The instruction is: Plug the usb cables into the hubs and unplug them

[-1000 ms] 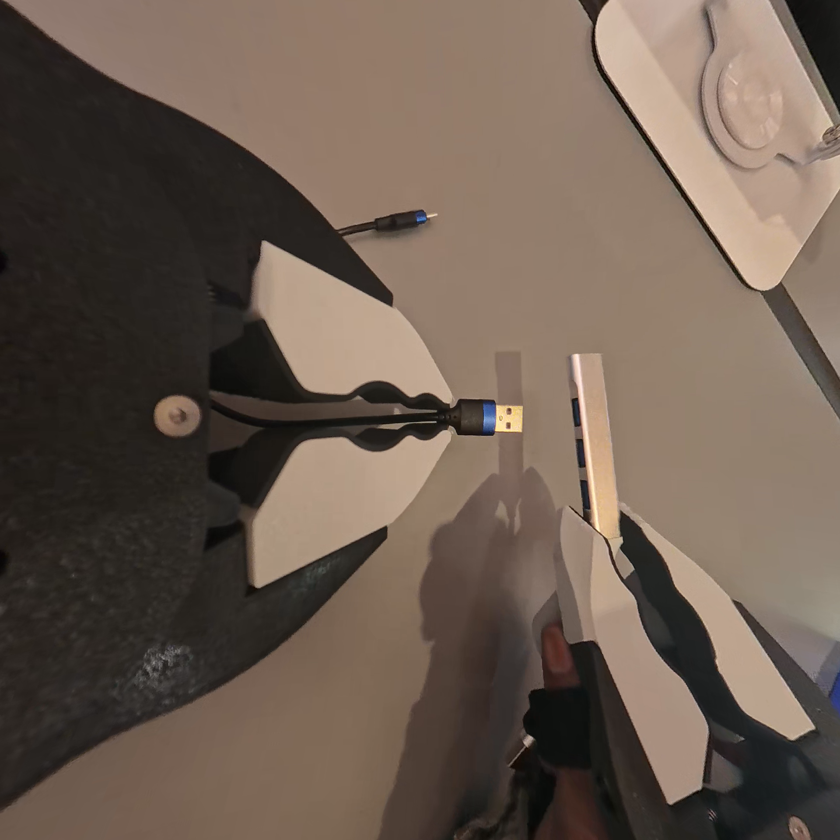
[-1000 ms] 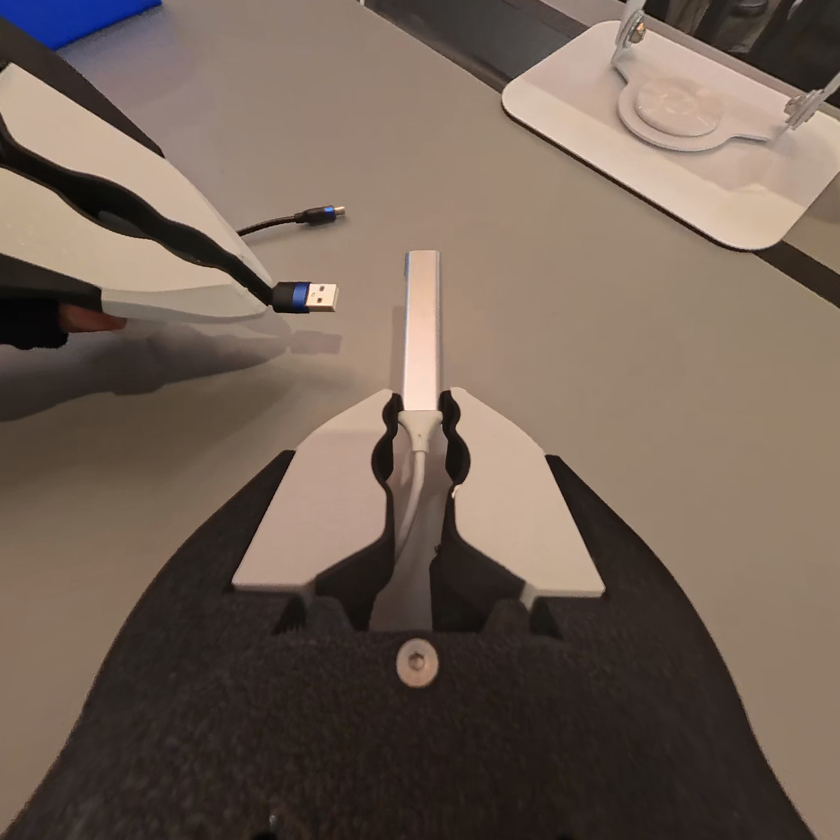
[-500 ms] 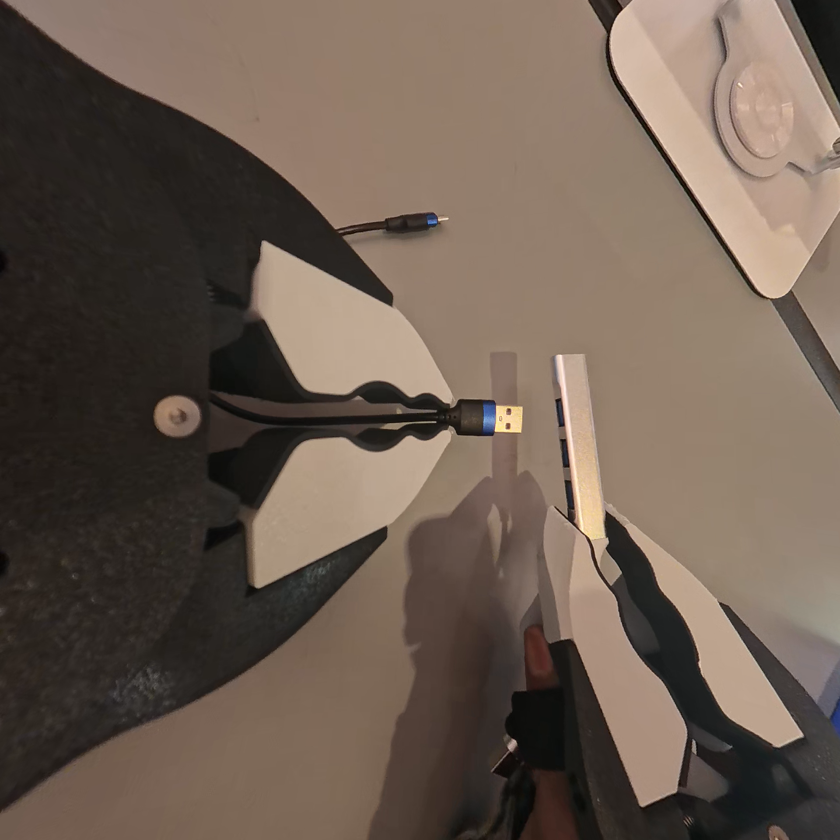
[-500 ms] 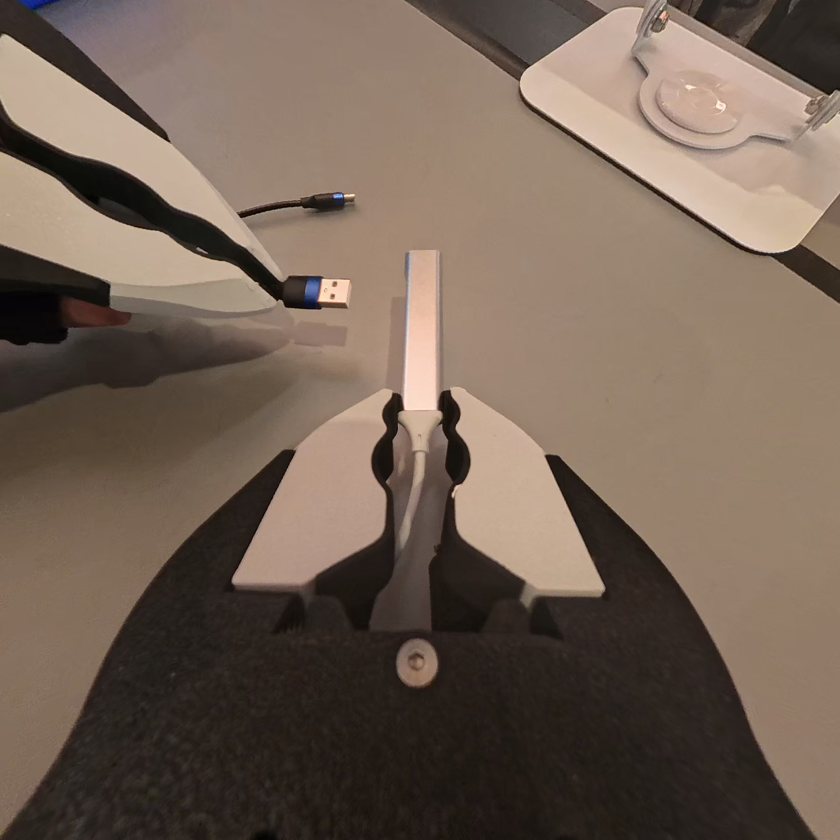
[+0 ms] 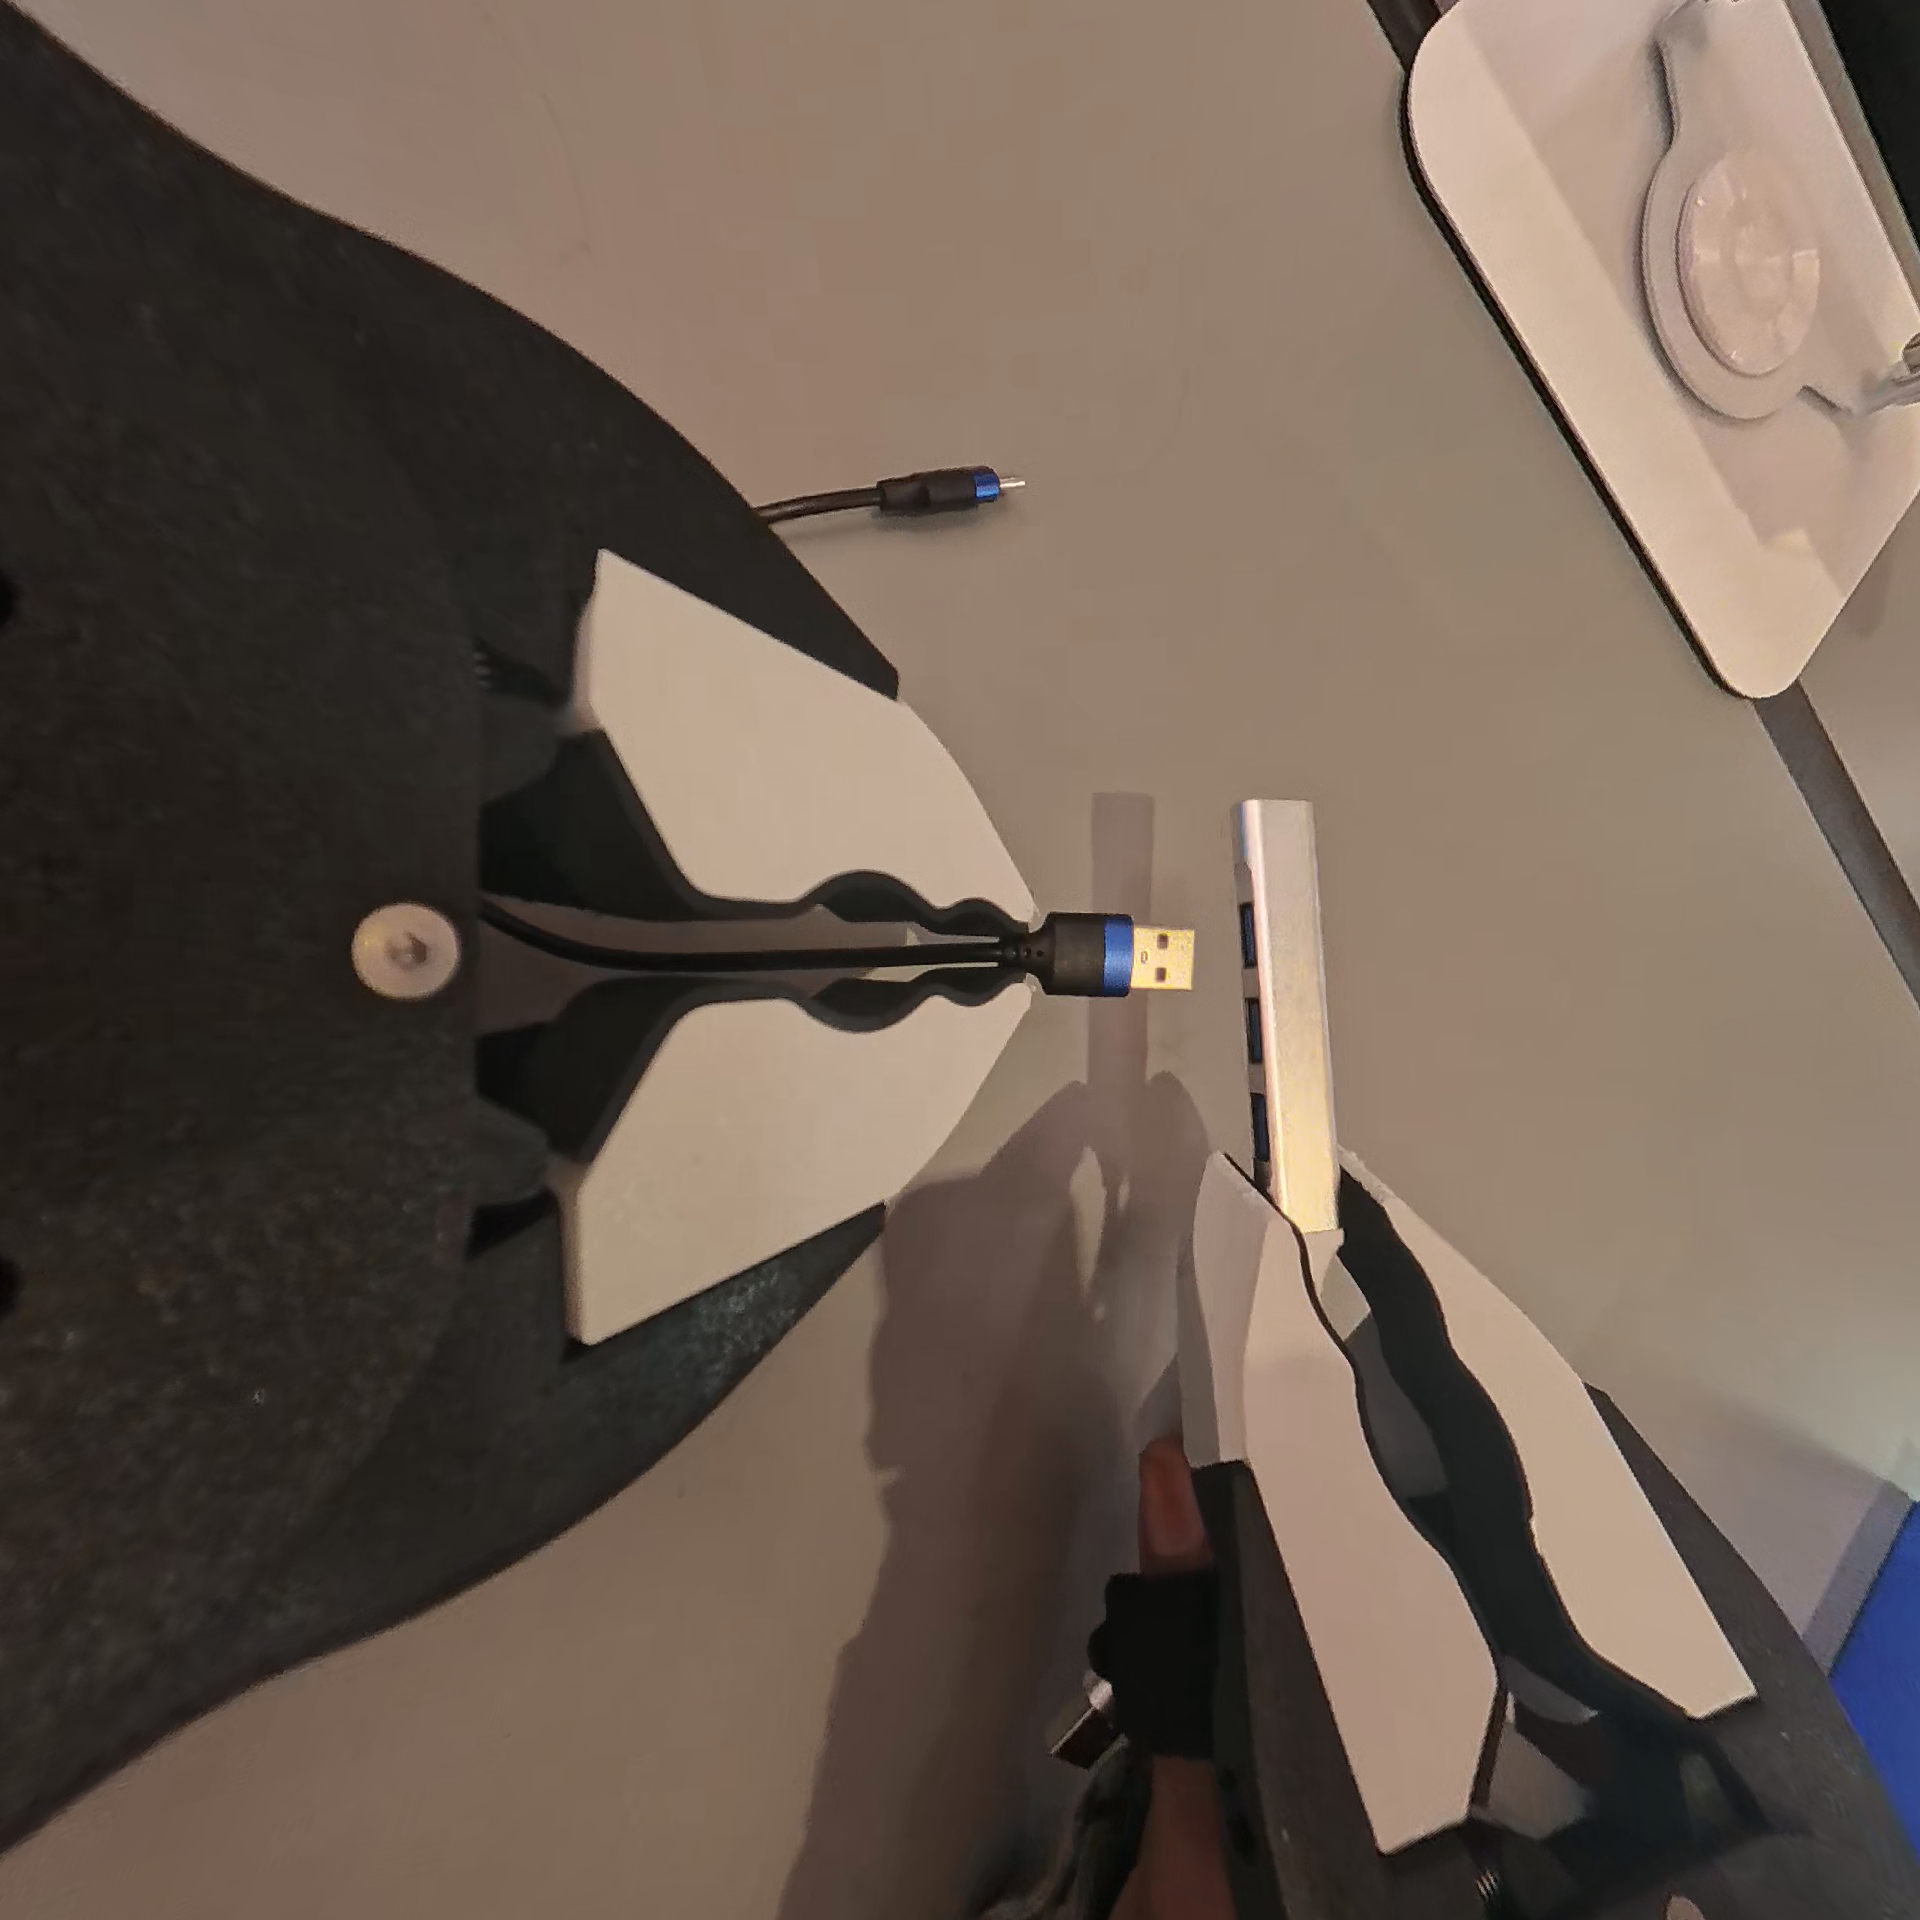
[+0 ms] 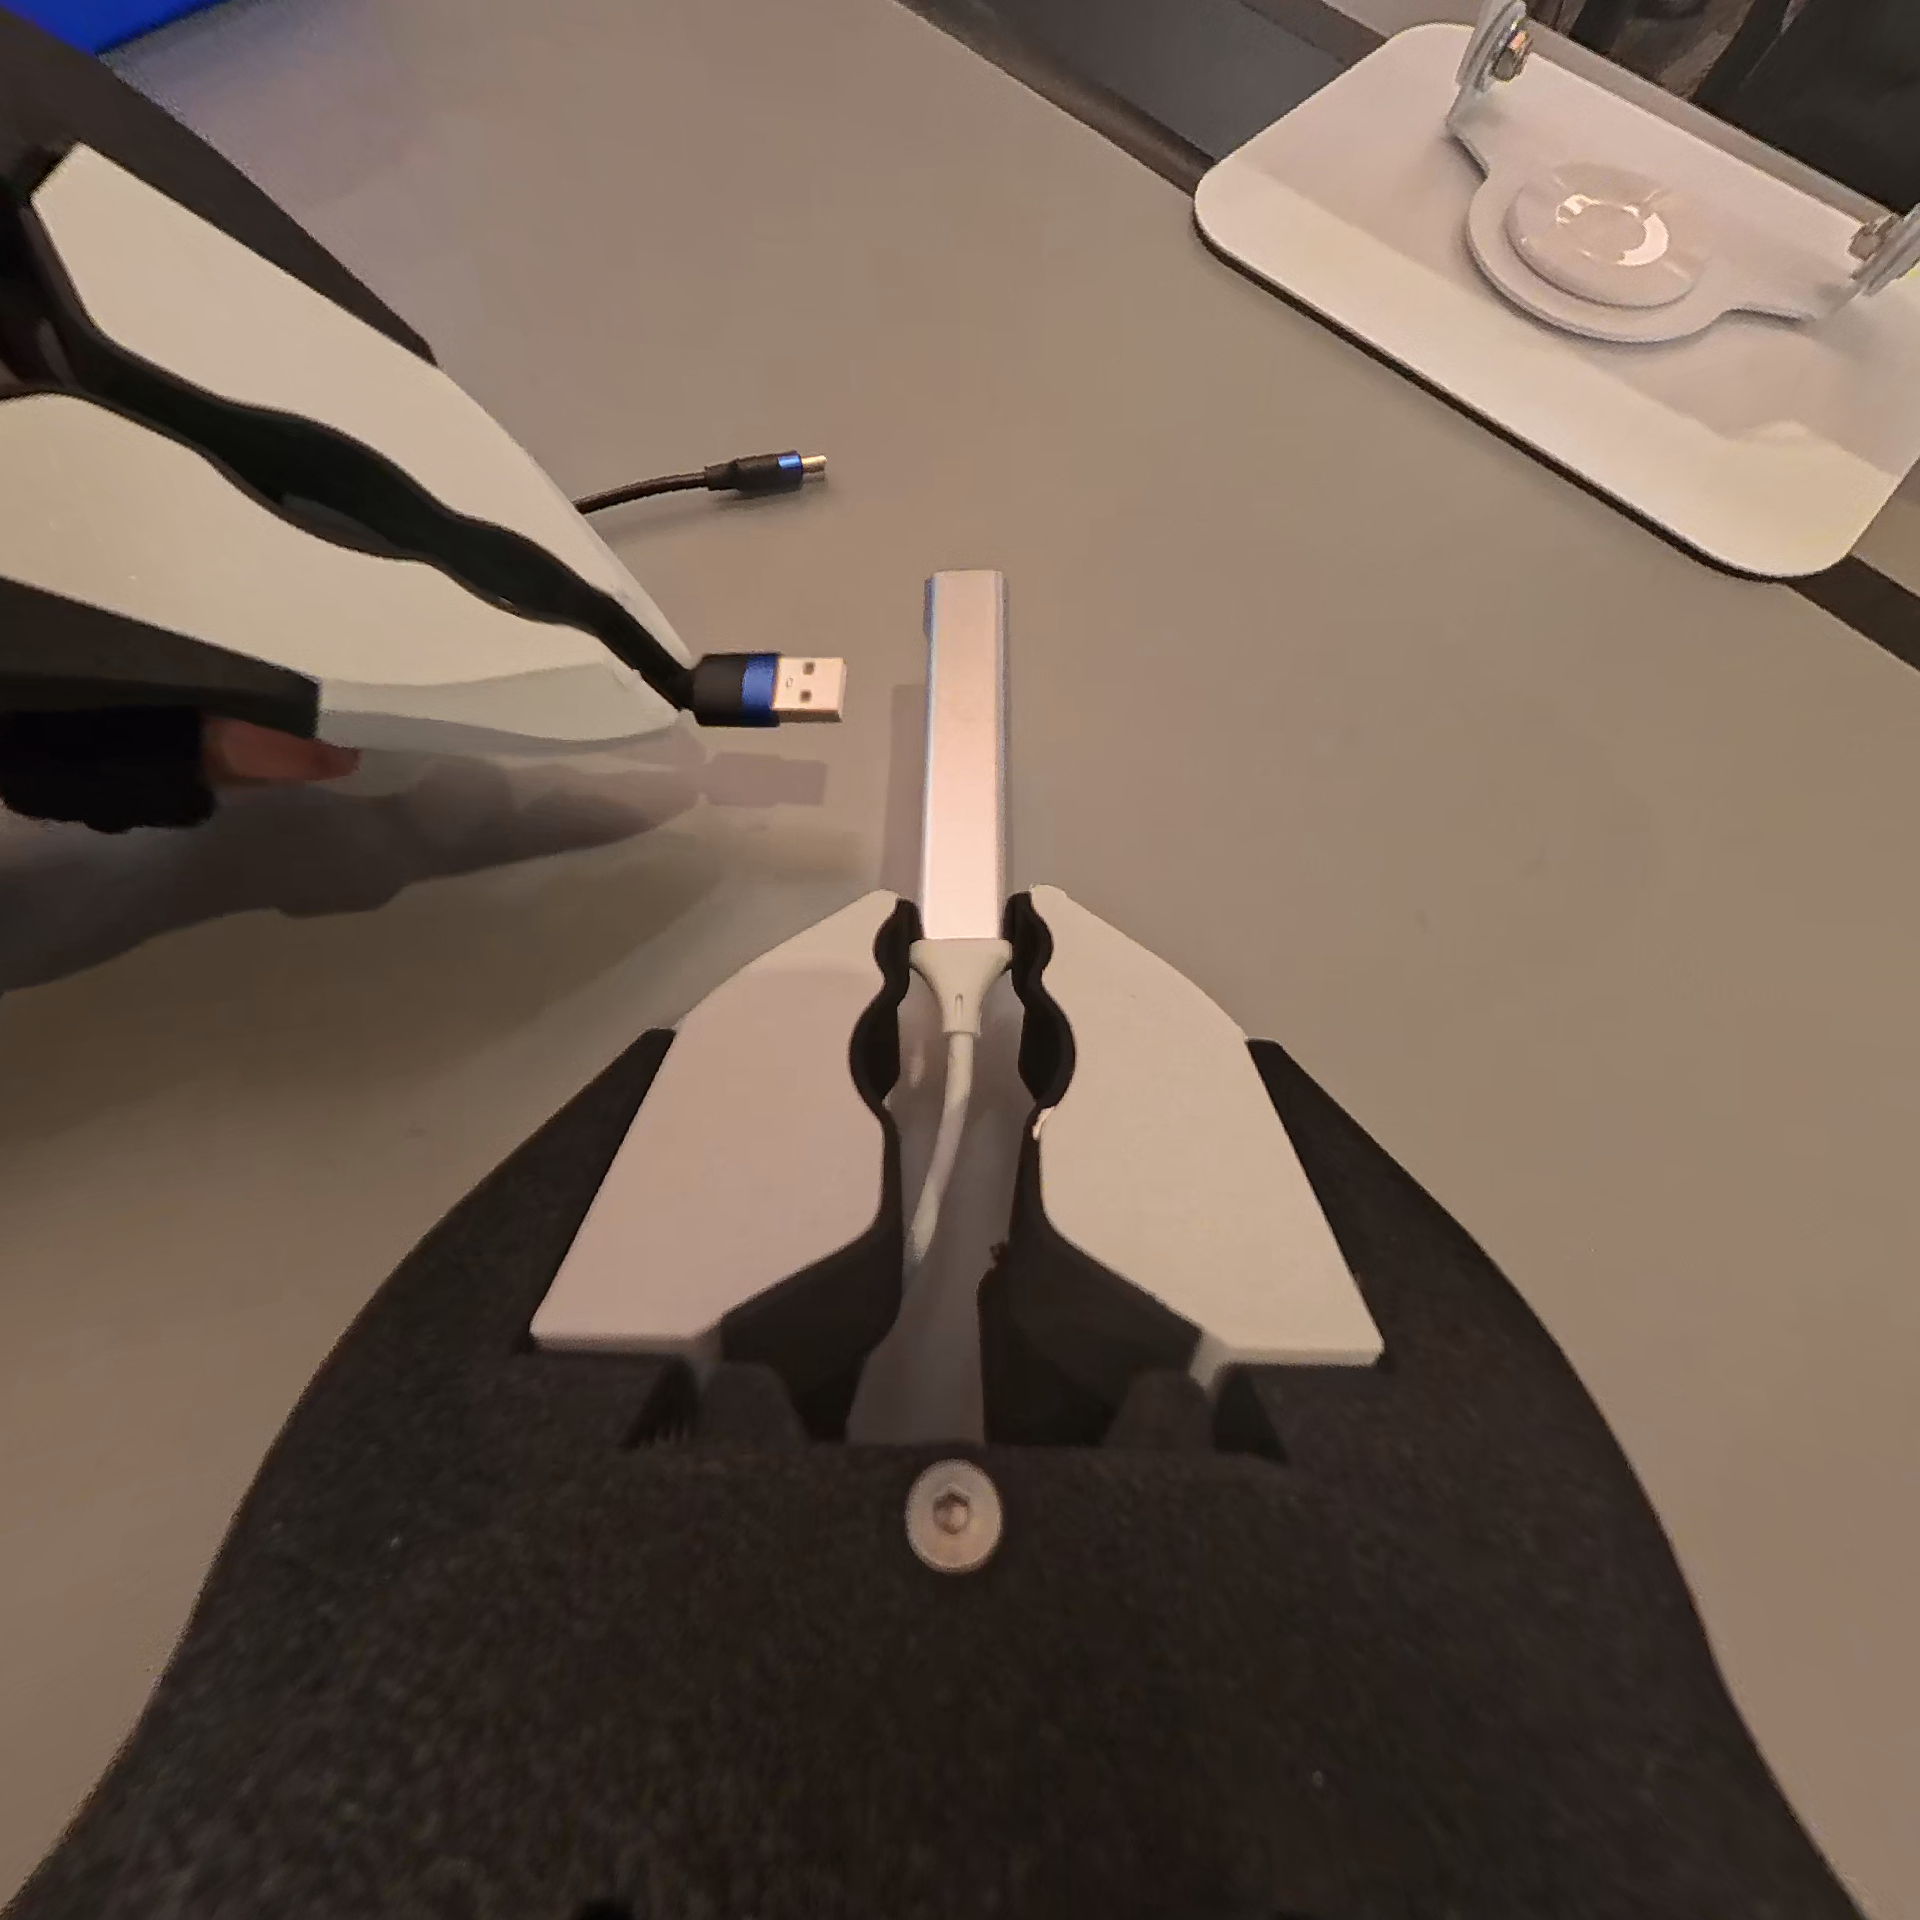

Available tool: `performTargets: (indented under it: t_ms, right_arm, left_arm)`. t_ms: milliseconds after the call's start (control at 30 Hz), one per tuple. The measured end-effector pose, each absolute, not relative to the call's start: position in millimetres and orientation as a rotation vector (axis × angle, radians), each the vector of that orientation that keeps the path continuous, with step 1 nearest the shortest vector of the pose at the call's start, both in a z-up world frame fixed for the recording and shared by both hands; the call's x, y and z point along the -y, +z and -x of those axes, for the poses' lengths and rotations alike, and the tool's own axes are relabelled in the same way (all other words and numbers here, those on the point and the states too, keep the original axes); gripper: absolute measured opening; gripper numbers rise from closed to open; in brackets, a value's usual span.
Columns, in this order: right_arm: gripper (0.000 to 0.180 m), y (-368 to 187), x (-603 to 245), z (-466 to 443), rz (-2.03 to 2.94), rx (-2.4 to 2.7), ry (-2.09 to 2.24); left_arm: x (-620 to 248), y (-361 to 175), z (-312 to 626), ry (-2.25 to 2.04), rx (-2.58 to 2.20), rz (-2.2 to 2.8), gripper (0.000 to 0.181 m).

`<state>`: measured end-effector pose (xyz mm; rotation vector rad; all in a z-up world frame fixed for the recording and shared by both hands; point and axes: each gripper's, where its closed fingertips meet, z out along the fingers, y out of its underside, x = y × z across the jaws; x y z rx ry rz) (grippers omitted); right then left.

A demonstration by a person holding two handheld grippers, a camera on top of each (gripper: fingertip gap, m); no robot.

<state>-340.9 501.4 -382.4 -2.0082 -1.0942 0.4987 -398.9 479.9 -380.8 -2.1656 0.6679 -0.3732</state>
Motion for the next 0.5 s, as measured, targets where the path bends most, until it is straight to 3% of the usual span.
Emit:
performTargets:
  t_ms: [500]
  right_arm:
    - [0.017, -380.6, -491.9, 350.2, 1.984, 1.121, 0.504]
  left_arm:
    - [-481.7, -380.6, 403.3, -0.393, -0.636, 2.168, 0.004]
